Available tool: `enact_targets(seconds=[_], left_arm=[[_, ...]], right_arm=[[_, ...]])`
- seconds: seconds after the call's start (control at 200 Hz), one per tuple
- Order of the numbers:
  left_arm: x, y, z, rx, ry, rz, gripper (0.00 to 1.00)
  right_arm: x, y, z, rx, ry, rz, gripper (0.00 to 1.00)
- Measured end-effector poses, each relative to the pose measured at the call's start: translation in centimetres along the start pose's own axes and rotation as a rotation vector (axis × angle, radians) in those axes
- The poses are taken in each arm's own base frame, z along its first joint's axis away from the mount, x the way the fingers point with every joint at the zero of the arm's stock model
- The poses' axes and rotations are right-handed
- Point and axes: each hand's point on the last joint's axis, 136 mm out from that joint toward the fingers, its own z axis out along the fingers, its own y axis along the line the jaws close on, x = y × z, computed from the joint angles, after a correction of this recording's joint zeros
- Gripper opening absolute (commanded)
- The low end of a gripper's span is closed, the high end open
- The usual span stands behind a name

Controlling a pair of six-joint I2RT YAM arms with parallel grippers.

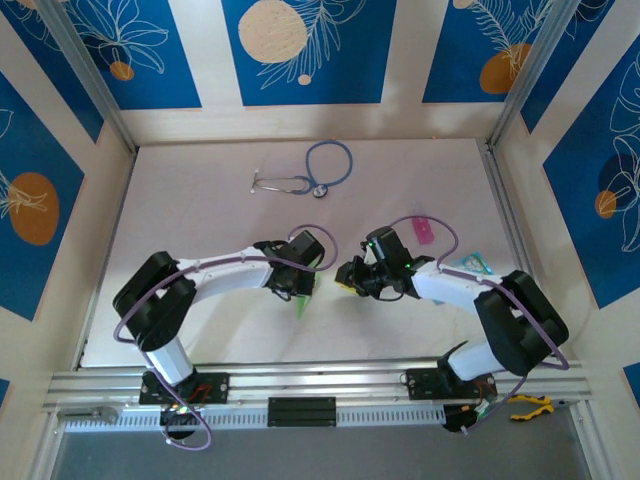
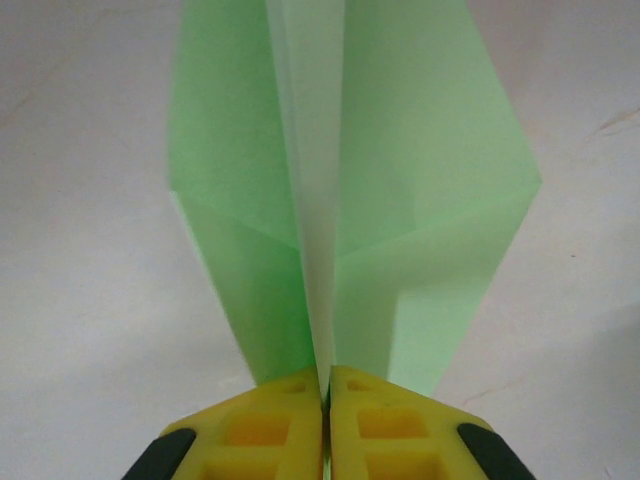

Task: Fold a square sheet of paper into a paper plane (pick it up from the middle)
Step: Move a paper plane to the center of the table.

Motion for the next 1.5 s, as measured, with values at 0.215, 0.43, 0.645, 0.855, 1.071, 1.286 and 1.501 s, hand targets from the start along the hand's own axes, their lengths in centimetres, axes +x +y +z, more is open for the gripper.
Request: enact_targets(seconds=[0.215, 0.43, 0.645, 0.855, 1.071, 1.286, 1.501], left_arm=[[0.1, 0.0, 0.0, 0.0, 0.006, 0.006, 0.16], [0.2, -0.2, 0.0, 0.01, 0.012, 0.008, 0.17], [0.4, -0.5, 0.3, 0.02, 0.025, 0.011, 0.17], [0.8, -0.4, 0.9, 0.012, 0.043, 0.013, 0.18], [0.8, -0.6, 1.3, 0.009, 0.053, 0.015, 0.18], [0.8, -1.0, 1.4, 0.013, 0.051, 0.024, 0.14], [0.6, -1.4, 1.2, 0.012, 0.038, 0.032, 0.12]], right_arm=[[0.1, -0.3, 0.2, 0.007, 0.007, 0.005, 0.29], [0.1, -0.3, 0.3, 0.008, 0.01, 0.006, 0.28], [0.3, -0.5, 0.6, 0.011, 0.022, 0.011, 0.28], [0.4, -0.5, 0.6, 0.006, 0.03, 0.011, 0.28], [0.3, -0.4, 0.6, 0.003, 0.029, 0.009, 0.28], [0.3, -0.3, 0.6, 0.001, 0.027, 0.009, 0.29], [0.3, -0.3, 0.6, 0.001, 0.028, 0.009, 0.28]])
